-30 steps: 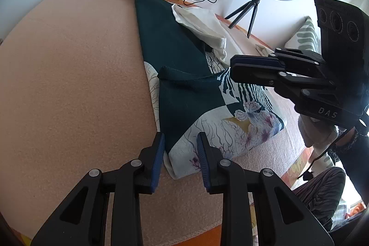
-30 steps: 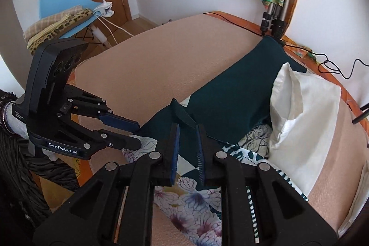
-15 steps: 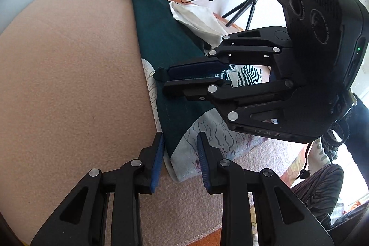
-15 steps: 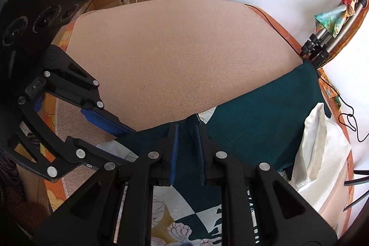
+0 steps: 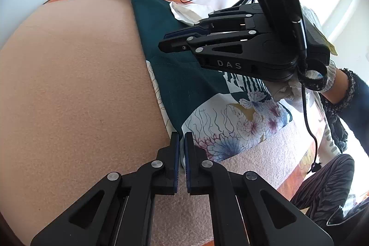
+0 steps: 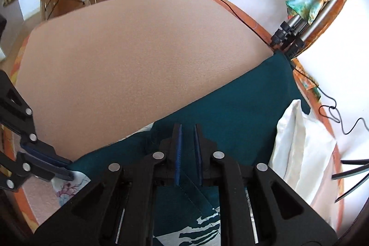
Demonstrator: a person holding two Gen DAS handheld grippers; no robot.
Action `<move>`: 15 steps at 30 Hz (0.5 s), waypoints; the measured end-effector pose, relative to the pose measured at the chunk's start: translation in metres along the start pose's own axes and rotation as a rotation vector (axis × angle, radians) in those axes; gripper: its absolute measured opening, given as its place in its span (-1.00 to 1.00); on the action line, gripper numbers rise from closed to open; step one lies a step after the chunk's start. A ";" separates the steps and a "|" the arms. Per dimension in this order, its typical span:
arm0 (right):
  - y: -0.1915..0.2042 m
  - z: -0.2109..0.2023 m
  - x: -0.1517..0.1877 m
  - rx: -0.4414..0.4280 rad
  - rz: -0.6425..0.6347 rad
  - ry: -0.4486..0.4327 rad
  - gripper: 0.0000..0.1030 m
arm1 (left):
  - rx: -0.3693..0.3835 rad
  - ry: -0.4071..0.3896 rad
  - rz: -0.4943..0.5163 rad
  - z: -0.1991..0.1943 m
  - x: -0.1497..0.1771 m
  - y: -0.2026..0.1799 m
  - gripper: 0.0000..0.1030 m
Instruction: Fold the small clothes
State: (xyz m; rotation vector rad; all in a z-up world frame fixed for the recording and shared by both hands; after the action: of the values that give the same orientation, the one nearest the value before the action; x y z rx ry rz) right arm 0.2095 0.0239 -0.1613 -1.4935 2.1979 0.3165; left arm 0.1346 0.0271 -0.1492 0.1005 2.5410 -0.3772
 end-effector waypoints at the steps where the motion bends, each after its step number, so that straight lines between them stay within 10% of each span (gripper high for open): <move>1: 0.000 -0.004 -0.001 -0.002 -0.003 -0.008 -0.77 | 0.006 0.000 -0.003 -0.001 -0.001 0.001 -0.94; 9: -0.009 -0.036 0.004 -0.003 0.061 -0.045 -0.77 | 0.001 -0.002 0.106 -0.006 0.006 -0.023 -0.94; 15: -0.046 -0.103 0.063 0.052 0.347 -0.145 -0.07 | -0.081 0.004 0.095 -0.006 0.006 -0.013 -0.94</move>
State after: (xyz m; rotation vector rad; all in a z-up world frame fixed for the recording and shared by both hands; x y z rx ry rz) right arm 0.2082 -0.0895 -0.1000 -1.0227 2.3213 0.4593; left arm 0.1246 0.0164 -0.1447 0.1911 2.5403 -0.2366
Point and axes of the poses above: each gripper's, at about its wrist camera, not at the fingertips, and z roughly the way its jaws point, y to its left, x to its underside, the point moved 4 cm from there along z, roughly the way its jaws point, and after that the axes turned 11 degrees about -x, right-handed, at the moved point
